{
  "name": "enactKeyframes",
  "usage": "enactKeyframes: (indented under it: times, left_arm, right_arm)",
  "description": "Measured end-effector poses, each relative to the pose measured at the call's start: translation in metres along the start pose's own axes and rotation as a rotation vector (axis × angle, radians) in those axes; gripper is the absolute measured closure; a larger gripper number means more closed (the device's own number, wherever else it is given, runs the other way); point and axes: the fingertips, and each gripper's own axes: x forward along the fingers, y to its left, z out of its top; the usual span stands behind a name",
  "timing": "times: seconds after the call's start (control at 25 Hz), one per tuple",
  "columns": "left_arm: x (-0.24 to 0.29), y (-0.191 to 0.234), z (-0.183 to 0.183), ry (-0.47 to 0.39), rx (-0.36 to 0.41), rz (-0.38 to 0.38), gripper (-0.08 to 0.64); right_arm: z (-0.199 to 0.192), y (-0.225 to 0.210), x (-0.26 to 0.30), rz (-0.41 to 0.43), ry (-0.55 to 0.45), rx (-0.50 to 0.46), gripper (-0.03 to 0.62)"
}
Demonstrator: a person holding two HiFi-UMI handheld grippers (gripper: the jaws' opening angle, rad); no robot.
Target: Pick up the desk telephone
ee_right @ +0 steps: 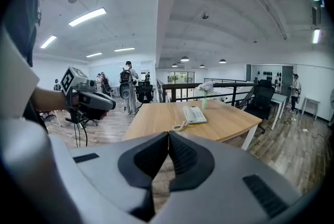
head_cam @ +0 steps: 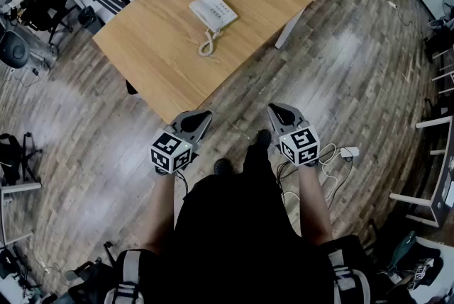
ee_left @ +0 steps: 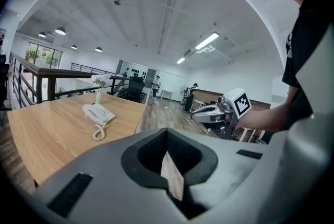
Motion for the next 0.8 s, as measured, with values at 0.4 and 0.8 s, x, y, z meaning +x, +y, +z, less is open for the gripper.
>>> enactKeyframes:
  times: [0.4,0.8]
  left_arm:
    - [0.007,0.004,0.003,-0.002,-0.006,0.009,0.538]
    - [0.016,0.013,0.010,0.014,-0.009,0.032,0.538]
  right_arm:
    - [-0.001,-0.004,-0.004,-0.001,-0.009,0.001,0.568]
    - [0.002,-0.025,0.005,0.006,-0.013,0.018,0.568]
